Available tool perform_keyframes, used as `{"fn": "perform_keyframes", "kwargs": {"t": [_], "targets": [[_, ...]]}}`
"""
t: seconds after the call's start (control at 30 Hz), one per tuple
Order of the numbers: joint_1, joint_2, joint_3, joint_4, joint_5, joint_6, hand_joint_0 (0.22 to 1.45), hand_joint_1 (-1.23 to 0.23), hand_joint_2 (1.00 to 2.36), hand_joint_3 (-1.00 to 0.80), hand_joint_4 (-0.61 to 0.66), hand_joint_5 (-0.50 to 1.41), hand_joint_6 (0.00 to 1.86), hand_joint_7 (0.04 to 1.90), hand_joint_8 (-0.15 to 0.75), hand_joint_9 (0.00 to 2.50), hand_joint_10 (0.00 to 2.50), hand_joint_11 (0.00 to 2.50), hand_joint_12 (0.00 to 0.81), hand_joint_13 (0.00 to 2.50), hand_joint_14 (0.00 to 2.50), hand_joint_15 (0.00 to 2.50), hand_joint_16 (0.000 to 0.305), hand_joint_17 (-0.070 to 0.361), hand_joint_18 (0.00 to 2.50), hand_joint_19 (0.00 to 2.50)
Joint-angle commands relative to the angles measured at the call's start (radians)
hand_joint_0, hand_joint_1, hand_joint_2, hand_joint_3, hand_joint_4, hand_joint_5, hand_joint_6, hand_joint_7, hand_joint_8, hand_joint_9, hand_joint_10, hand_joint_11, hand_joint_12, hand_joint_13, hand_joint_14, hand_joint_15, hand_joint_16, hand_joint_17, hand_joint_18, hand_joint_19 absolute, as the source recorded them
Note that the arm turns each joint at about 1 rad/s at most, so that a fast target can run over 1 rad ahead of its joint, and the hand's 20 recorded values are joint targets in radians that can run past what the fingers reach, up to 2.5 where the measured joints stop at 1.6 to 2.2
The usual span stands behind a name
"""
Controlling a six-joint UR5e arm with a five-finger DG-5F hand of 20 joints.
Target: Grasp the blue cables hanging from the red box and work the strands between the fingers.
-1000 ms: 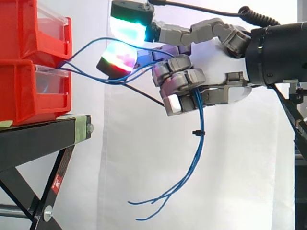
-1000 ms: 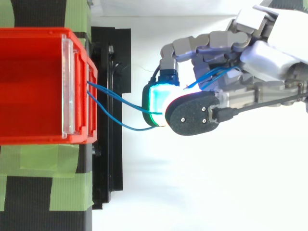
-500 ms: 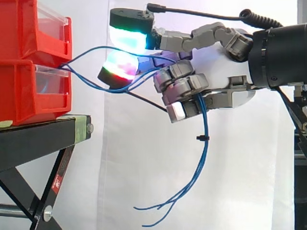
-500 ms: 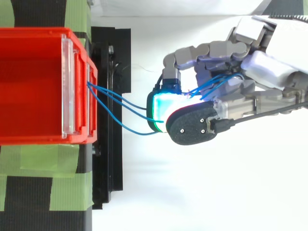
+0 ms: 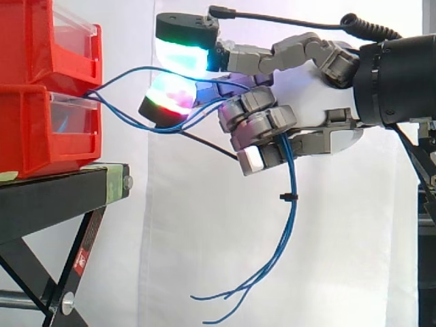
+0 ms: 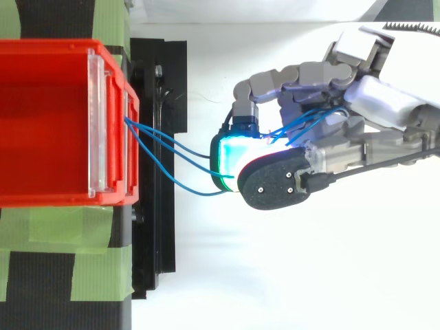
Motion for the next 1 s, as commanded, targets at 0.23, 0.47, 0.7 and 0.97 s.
{"fn": "perform_keyframes", "kwargs": {"t": [0.23,0.47,0.7,0.97], "targets": [[0.0,0.0,0.0,0.0,0.0,0.0,0.88,-0.8,1.02,-0.26,-0.08,0.49,0.49,1.29,0.412,0.65,2.5,2.42,0.506,1.01,2.5,1.57,0.057,0.128,1.26,0.83],[0.0,0.0,0.0,0.0,0.0,0.0,0.89,-0.8,1.02,-0.26,-0.08,0.5,0.5,1.29,0.412,0.65,2.5,2.42,0.506,1.01,2.5,1.57,0.057,0.128,1.26,0.83],[0.0,0.0,0.0,0.0,0.0,0.0,0.89,-0.8,1.02,-0.25,-0.08,0.5,0.5,1.29,0.412,0.65,2.5,2.42,0.506,1.01,2.5,1.57,0.057,0.128,1.26,0.83],[0.0,0.0,0.0,0.0,-0.001,0.0,0.89,-0.8,1.02,-0.26,-0.08,0.5,0.5,1.29,0.412,0.65,2.5,2.42,0.506,1.01,2.5,1.57,0.057,0.128,1.26,0.83]]}}
